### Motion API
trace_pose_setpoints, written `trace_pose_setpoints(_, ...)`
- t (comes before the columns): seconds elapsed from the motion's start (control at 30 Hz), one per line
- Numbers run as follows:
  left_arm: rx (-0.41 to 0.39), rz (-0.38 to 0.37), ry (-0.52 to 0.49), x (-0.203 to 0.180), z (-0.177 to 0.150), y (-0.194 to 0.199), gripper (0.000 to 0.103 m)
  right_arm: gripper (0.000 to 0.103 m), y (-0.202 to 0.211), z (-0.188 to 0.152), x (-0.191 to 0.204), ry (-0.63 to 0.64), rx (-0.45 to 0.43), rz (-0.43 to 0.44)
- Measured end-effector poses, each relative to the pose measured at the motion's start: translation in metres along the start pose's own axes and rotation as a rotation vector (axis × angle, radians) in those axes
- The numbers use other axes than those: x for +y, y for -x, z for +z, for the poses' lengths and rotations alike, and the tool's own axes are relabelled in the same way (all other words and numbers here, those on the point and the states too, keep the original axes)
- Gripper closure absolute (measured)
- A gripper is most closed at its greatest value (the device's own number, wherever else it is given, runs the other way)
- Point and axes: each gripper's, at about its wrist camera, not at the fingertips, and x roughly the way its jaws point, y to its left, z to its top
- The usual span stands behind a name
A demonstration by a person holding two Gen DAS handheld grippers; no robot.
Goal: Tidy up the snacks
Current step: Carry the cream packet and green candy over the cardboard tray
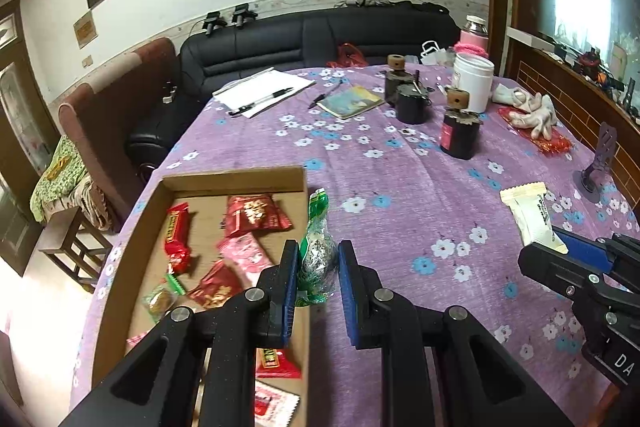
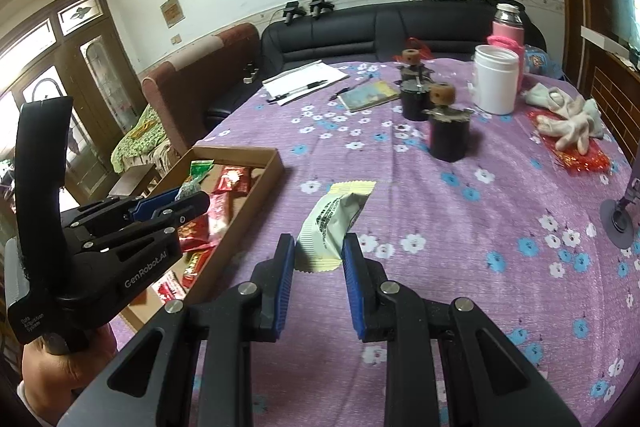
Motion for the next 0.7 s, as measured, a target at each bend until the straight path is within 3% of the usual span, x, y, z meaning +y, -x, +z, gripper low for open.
trace_pose_setpoints(0.7,-0.038,0.064,0.075,0.047,-0.009,0.021,0.083,0.079,-0.002,0.01,0.053,0.081,-0.004,0.048)
